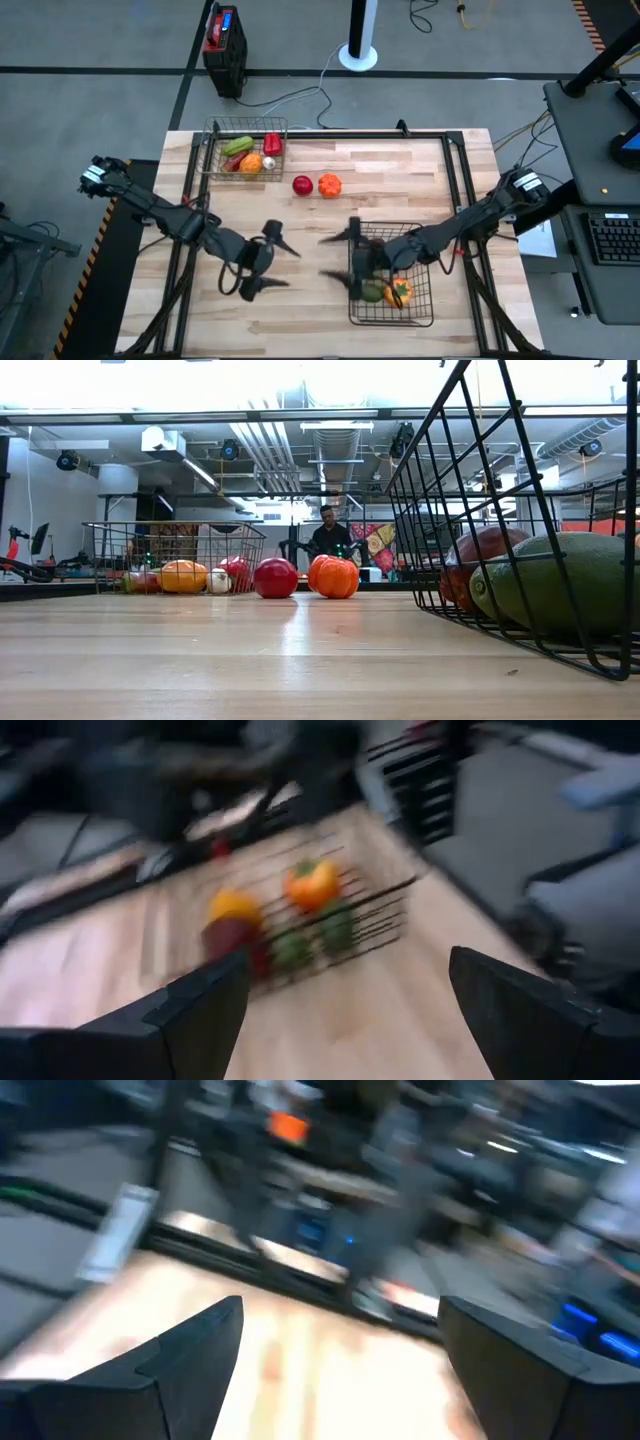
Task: Sort produce into baskets
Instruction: Put the orange pumpkin into the gold wire basket
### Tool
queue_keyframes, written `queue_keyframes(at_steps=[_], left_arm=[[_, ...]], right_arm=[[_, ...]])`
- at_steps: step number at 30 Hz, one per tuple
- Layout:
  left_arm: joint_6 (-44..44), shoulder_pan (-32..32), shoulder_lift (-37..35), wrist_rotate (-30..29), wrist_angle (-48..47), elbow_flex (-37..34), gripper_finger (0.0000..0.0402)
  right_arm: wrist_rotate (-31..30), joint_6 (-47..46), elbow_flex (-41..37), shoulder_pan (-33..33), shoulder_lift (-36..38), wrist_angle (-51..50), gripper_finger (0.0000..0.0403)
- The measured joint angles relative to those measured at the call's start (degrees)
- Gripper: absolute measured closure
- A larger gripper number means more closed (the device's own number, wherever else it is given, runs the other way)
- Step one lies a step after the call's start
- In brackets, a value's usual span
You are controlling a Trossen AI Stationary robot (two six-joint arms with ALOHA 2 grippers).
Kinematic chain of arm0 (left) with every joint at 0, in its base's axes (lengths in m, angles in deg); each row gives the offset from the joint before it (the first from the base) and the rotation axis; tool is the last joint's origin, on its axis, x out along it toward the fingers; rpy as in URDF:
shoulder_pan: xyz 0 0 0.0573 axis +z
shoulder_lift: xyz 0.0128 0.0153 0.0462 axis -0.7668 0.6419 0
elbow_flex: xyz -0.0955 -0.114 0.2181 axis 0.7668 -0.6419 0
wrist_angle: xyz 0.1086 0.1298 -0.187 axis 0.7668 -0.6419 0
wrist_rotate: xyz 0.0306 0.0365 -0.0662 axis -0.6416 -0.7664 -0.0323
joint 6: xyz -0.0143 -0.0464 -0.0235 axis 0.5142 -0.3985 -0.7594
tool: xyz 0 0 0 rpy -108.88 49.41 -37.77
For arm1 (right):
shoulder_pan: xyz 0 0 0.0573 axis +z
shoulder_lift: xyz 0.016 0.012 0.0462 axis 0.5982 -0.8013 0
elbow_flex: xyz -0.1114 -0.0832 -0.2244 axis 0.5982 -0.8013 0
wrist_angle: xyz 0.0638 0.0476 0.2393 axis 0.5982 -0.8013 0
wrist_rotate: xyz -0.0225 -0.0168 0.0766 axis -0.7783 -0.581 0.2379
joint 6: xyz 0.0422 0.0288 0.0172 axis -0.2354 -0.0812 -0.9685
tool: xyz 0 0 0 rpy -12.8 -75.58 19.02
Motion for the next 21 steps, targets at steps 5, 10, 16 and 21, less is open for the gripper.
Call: queue_keyframes(at_steps=[5, 10, 16, 21], left_arm=[[4.3, 0.9, 0.0, 2.1, 5.4, -1.4, 0.0081], [3.7, 2.5, 0.0, 2.1, 9.1, -2.5, 0.0081], [3.7, 4.9, 0.0, 2.0, 11.9, -3.8, 0.0081], [4.5, 5.7, 0.0, 2.1, 14.3, -4.8, 0.0081]], right_arm=[[-24.0, -2.9, -1.9, 0.0, 1.9, -2.7, 0.0077], [-42.9, -9.1, -1.9, -0.3, 4.5, -13.0, 0.0077], [-46.8, -17.7, -1.9, -0.9, 9.4, -18.4, 0.0077], [-45.8, -22.2, -1.9, -1.0, 14.0, -20.9, 0.0077]])
